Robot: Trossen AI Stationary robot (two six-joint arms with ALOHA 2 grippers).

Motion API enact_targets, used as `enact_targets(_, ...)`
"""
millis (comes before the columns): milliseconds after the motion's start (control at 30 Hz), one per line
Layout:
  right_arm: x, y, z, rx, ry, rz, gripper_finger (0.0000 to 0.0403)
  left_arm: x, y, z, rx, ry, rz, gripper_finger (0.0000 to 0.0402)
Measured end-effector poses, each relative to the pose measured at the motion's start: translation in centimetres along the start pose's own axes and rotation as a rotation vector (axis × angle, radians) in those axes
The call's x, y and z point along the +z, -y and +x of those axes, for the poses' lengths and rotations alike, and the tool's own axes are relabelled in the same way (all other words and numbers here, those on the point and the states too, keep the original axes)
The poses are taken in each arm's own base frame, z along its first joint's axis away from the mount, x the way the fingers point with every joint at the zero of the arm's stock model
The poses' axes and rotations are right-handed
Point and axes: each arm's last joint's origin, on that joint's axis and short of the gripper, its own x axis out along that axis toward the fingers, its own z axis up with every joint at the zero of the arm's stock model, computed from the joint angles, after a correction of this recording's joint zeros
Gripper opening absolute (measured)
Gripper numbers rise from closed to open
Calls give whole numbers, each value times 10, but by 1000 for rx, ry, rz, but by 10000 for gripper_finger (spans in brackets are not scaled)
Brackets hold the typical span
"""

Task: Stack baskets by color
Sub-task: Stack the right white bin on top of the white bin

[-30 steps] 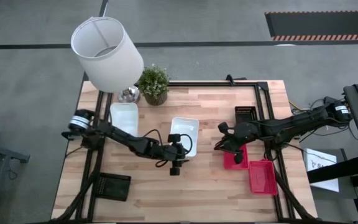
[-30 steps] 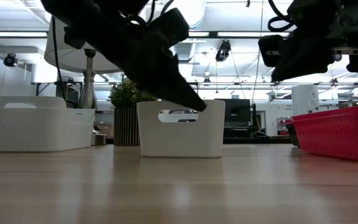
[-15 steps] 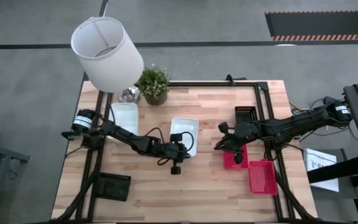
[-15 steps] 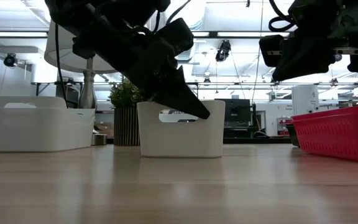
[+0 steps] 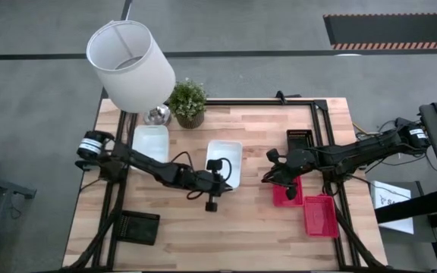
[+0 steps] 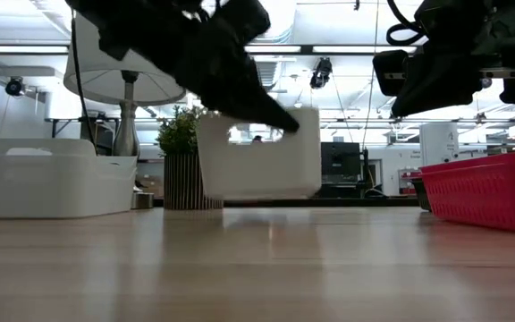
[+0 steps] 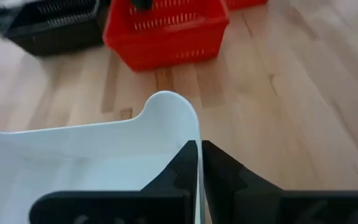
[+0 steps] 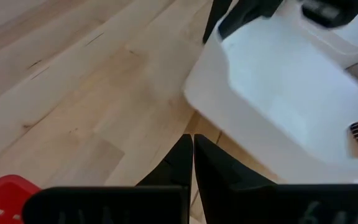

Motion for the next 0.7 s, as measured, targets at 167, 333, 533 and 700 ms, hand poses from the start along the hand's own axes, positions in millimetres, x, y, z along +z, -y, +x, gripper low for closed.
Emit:
enact_targets(167, 0, 0, 0, -7, 1, 5, 9, 17, 1, -24, 16, 42, 50, 0)
enact_targets(333, 0, 0, 0, -9, 2, 10, 9, 28, 6, -53, 56, 22, 84, 0)
enact_targets(533, 2, 1, 0, -19, 21, 1, 9, 34, 11, -99, 89, -37, 135, 0)
enact_targets(700, 3, 2, 0, -26, 32, -4, 9, 35, 8, -139, 79, -83, 172, 0)
